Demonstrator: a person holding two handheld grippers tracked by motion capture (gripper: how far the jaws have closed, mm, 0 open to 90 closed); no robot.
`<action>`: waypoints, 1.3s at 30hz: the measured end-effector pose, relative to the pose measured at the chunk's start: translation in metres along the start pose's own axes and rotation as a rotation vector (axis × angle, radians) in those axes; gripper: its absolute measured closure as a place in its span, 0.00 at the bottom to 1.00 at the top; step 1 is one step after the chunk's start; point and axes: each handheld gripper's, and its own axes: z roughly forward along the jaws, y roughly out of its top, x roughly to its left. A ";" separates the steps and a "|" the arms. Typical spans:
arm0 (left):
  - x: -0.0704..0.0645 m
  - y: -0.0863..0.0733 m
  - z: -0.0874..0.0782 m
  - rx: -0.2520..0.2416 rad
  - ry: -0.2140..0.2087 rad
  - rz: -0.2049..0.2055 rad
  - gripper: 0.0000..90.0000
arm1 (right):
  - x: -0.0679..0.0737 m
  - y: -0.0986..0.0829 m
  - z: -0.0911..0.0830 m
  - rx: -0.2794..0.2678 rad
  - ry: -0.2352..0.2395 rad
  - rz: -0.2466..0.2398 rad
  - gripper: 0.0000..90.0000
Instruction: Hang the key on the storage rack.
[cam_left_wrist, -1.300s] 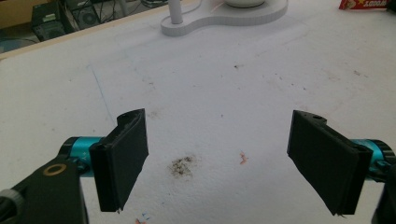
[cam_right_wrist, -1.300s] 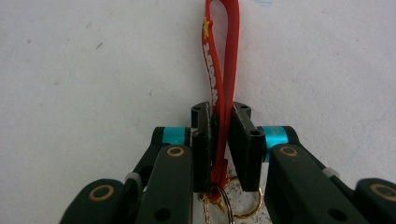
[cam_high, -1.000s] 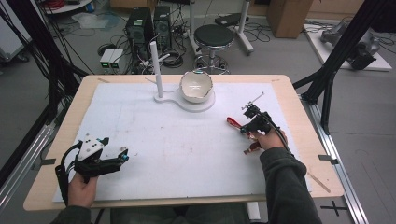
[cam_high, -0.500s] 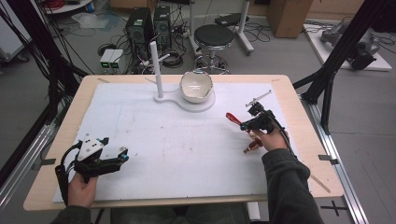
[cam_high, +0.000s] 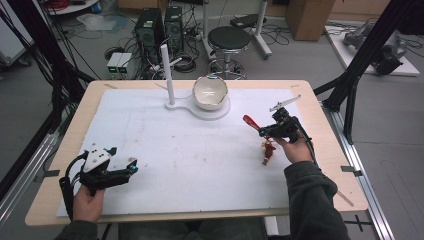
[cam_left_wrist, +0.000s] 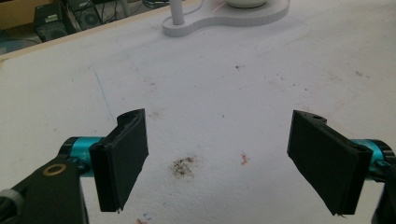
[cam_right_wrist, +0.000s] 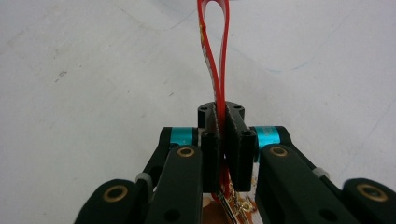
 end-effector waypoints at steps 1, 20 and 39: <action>0.000 0.000 0.000 0.000 0.001 -0.002 0.23 | 0.001 0.000 -0.001 -0.006 -0.003 -0.003 0.95; 0.000 0.000 -0.001 -0.004 0.003 0.000 0.23 | 0.020 0.023 -0.022 -0.111 0.024 -0.053 0.95; 0.000 0.001 -0.001 -0.006 0.004 0.001 0.23 | 0.042 0.059 -0.028 -0.159 0.035 -0.120 0.95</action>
